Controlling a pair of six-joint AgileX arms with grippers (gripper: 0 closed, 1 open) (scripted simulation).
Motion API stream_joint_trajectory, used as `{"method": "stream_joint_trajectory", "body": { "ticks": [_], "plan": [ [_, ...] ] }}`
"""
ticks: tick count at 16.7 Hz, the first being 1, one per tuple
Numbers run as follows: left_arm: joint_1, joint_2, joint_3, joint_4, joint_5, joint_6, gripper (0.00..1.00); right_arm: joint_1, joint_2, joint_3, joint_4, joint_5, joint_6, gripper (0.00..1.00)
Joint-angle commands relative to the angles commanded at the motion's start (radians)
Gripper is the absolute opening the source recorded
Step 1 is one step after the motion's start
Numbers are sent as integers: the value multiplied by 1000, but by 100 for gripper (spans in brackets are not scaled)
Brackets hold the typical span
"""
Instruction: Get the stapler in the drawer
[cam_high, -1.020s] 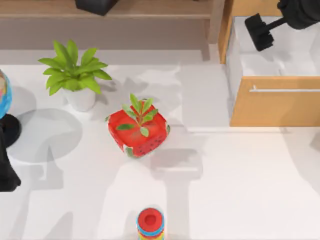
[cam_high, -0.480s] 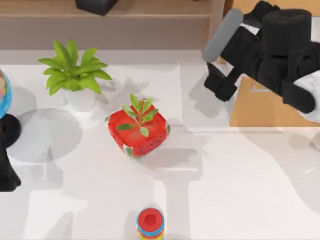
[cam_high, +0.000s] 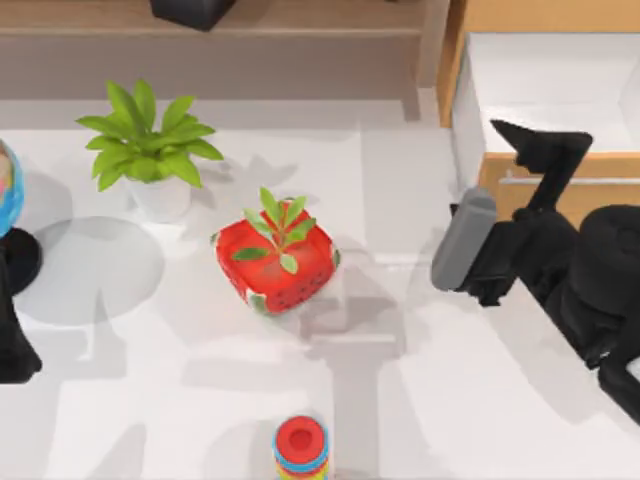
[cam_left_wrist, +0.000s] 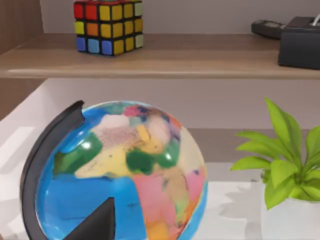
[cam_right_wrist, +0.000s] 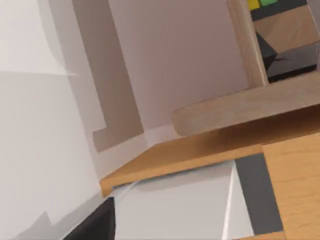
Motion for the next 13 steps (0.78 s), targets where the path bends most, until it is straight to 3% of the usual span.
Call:
{"method": "stream_joint_trajectory", "body": {
  "ticks": [7, 13],
  "plan": [
    [0, 0, 0, 0, 0, 0, 100, -118, 129, -220, 457, 143, -285, 100],
    [0, 0, 0, 0, 0, 0, 100, -178, 181, -250, 562, 191, -354, 100]
  ]
}}
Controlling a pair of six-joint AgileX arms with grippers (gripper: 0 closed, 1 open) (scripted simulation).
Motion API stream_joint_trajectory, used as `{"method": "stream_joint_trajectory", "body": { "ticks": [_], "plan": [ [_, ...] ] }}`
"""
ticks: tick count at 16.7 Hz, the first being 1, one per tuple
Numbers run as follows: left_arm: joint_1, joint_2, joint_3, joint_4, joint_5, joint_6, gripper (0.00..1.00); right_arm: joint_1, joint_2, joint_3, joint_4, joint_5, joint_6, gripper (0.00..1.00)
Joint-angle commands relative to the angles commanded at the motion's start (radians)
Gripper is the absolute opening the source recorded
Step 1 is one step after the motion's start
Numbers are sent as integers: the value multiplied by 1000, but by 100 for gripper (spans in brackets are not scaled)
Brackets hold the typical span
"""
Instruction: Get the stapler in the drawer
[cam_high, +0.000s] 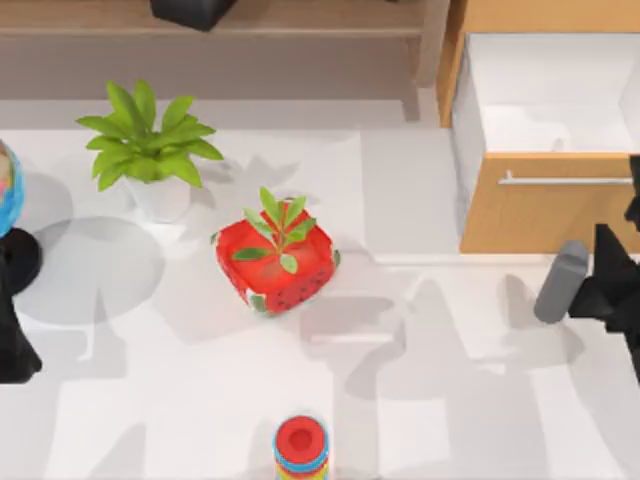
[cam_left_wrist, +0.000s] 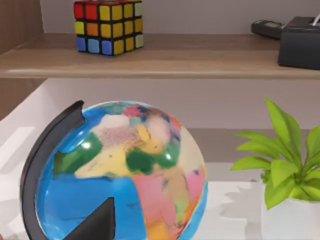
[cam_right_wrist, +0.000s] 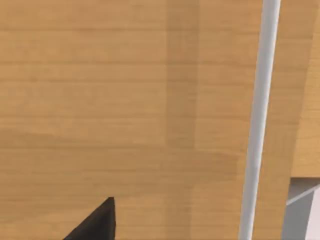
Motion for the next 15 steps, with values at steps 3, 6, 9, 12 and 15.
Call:
{"method": "stream_joint_trajectory", "body": {
  "ticks": [3, 6, 9, 12, 15],
  "plan": [
    [0, 0, 0, 0, 0, 0, 100, 0, 0, 0, 0, 0, 0, 100],
    [0, 0, 0, 0, 0, 0, 100, -4, 6, 18, -13, -5, 1, 100],
    [0, 0, 0, 0, 0, 0, 100, -28, 13, 70, -57, -27, 0, 100],
    [0, 0, 0, 0, 0, 0, 100, -38, 16, 94, -77, -38, 0, 100],
    [0, 0, 0, 0, 0, 0, 100, -38, 16, 94, -77, -38, 0, 92]
  ]
}}
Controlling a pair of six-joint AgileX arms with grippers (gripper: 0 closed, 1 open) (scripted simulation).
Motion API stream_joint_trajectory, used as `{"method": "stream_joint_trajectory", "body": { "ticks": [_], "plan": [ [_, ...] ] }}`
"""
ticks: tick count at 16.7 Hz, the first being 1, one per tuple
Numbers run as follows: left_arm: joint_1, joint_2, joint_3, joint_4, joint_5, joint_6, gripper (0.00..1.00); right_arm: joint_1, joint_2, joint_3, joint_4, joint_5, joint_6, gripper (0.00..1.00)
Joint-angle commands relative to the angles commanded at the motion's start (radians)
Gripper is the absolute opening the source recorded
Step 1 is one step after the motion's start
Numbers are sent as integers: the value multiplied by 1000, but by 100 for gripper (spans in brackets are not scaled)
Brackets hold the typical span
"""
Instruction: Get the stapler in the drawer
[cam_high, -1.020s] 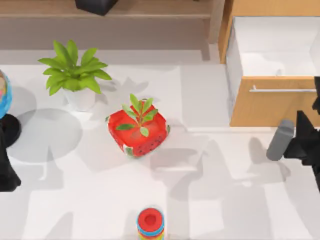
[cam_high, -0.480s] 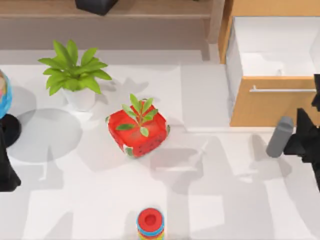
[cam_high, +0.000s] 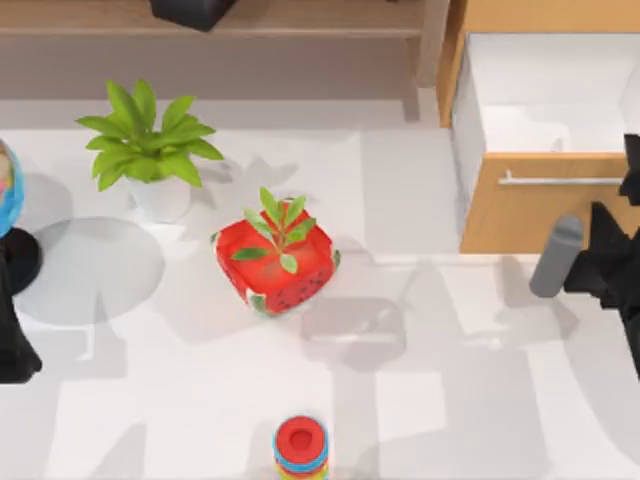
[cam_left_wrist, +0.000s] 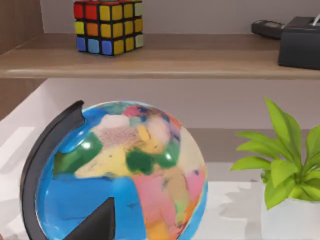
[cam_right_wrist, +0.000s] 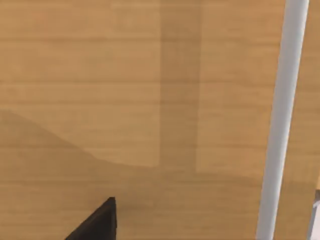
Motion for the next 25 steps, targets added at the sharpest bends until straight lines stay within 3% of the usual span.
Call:
{"method": "stream_joint_trajectory", "body": {
  "ticks": [12, 25],
  "plan": [
    [0, 0, 0, 0, 0, 0, 100, 0, 0, 0, 0, 0, 0, 2],
    [0, 0, 0, 0, 0, 0, 100, -18, 24, 57, -49, -19, 2, 0]
  ]
}}
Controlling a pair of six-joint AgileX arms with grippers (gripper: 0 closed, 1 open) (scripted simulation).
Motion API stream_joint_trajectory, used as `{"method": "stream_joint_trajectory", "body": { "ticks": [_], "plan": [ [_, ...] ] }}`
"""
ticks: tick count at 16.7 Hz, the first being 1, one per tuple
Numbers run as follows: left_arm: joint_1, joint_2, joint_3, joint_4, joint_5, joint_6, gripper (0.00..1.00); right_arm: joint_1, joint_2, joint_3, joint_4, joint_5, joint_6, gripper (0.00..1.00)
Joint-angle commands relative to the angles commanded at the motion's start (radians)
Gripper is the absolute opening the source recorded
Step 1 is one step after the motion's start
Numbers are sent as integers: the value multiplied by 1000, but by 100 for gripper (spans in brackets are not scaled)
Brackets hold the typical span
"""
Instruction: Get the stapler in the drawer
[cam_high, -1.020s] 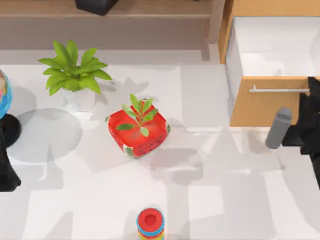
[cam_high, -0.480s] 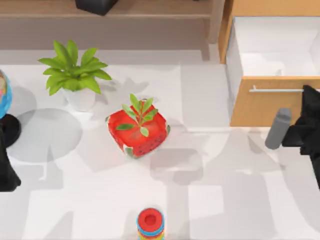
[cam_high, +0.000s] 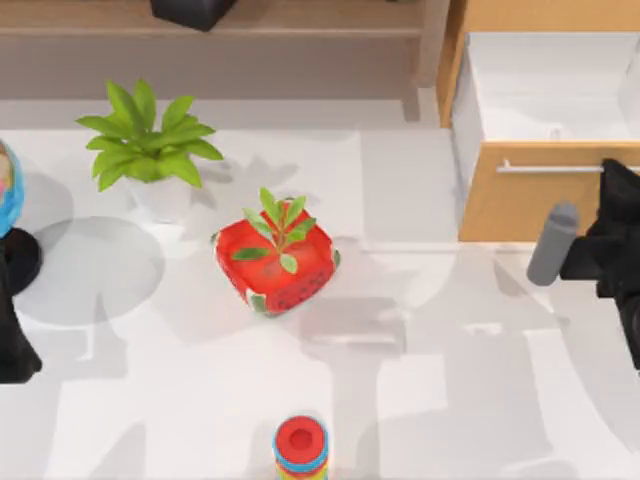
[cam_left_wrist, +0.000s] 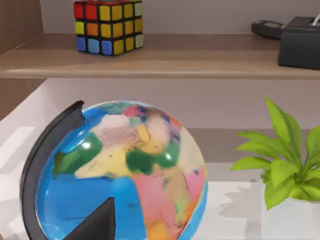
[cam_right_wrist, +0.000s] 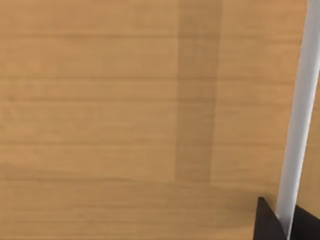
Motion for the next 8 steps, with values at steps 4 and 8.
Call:
{"method": "stream_joint_trajectory", "body": {
  "ticks": [4, 8],
  "plan": [
    [0, 0, 0, 0, 0, 0, 100, -28, 30, 126, -73, -27, -1, 0],
    [0, 0, 0, 0, 0, 0, 100, -50, 54, 191, -125, -50, -1, 0]
  ]
}}
